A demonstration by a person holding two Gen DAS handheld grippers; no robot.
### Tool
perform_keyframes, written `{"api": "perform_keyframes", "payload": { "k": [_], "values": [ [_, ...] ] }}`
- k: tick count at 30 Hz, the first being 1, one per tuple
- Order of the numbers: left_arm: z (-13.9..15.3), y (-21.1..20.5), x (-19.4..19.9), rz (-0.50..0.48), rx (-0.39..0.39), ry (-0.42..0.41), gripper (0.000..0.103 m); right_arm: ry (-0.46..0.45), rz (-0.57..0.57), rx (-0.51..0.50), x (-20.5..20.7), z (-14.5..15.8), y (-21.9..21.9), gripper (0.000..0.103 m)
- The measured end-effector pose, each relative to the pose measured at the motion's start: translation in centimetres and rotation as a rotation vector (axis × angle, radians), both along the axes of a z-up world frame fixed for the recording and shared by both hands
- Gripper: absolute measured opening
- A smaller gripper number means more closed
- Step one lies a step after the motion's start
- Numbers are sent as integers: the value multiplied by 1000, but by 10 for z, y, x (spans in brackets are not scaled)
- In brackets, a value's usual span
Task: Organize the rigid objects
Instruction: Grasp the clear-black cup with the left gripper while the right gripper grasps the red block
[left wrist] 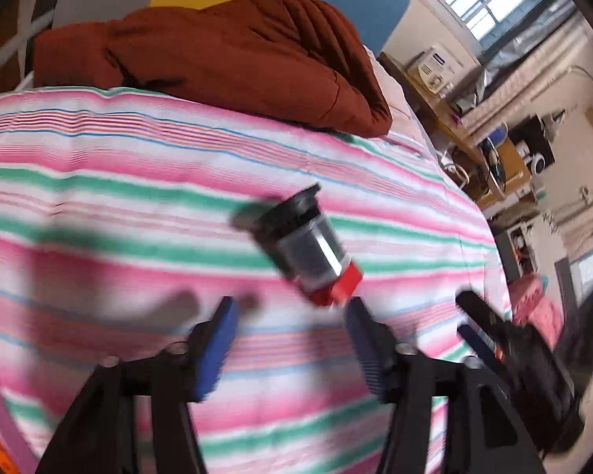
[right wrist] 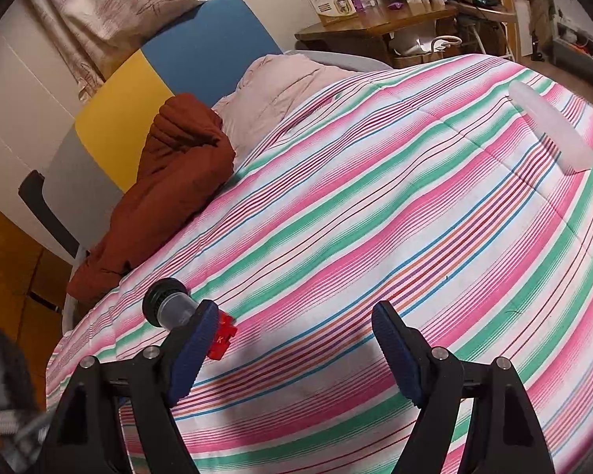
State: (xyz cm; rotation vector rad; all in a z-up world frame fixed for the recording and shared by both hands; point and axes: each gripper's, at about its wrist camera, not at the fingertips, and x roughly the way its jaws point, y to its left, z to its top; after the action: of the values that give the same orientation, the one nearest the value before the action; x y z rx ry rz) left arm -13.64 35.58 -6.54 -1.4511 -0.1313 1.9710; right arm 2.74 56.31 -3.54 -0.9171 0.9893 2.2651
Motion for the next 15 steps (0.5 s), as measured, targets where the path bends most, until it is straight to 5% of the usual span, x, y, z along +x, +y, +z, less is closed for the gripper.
{"api": "perform_keyframes", "payload": {
  "k": [3,9,15],
  "values": [
    [-8,17,-14,54,20,-24,75,14,-7,-20,2,0,2,80],
    [-28,52,-35,111,-57,-25,77,35,-8,-50,3,-1,5,81],
    [-28,57,-30,61,-152,115,63,27,5,-60,0,-4,4,81]
  ]
}}
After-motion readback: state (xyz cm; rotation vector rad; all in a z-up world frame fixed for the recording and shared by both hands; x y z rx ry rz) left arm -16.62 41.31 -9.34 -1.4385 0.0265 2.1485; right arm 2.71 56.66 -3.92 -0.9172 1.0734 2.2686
